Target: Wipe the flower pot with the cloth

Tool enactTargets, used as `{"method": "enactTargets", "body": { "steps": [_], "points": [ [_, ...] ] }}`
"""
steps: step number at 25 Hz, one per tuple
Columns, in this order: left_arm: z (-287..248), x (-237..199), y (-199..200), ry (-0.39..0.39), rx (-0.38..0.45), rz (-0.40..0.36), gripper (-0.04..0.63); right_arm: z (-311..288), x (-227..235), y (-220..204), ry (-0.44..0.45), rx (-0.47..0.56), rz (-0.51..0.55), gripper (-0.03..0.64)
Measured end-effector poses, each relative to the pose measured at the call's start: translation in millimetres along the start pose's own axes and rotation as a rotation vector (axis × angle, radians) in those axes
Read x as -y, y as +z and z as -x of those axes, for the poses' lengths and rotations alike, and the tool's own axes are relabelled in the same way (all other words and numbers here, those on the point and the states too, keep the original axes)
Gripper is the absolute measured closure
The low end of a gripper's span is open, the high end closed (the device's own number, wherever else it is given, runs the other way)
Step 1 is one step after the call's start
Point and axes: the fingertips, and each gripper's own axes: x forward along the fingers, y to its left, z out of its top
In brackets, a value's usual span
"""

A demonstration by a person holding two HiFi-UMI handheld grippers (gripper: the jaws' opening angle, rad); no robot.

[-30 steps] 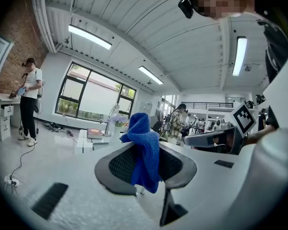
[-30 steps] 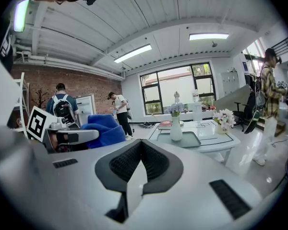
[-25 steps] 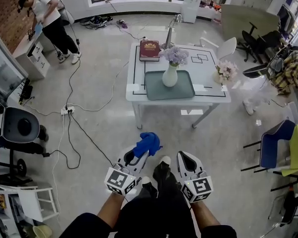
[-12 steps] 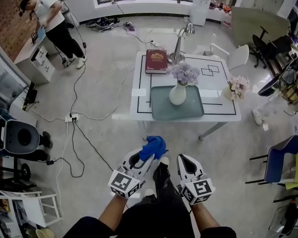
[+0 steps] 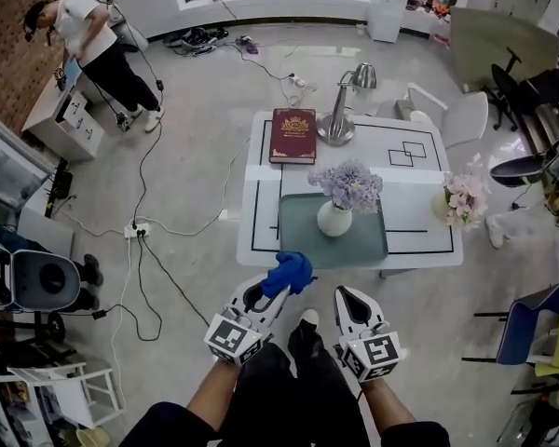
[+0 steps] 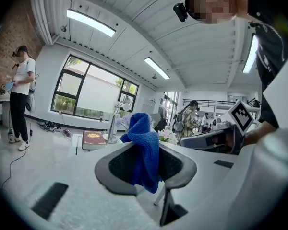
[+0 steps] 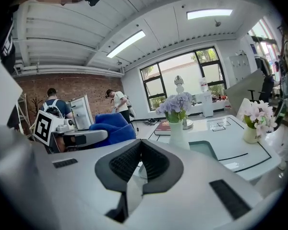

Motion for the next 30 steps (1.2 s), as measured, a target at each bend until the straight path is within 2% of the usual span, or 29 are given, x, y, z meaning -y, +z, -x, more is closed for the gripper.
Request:
{"method": "enactTargets", "body": {
  "steps": [5,13,19,24,27,30],
  "points": [
    [-44,-32,-3,-0.005,-0.027,-0.016,0.491,-30,15,1,0.004,-0.052,-0.013,0.609],
    [-104,-85,-17,-0.068,-0.076,-0.038,0.491,-72,38,-1,-0.082,-0.094,-0.03,0.609],
    [-152,-98,-28,-0.179,-0.089,-0.052,0.491,-87,41,-10,-0.146,-0.128,-0.059,0.609],
    [-189,-106,-48,-0.21,-0.145,-0.156,0.491,-81,48,-17,-0.215,-0.144,-0.089,0.609],
    [-202,-109,-66,-0.221,-0.197,-0.159,0.491,-74,55,-23,-0.251,-0.151,-0.103,0.609],
    [-209,-119,-90,-0.193,-0.28,-0.161,0.491,-68,59,-27,-0.275,-0.155,-0.118,0.609]
  ]
}}
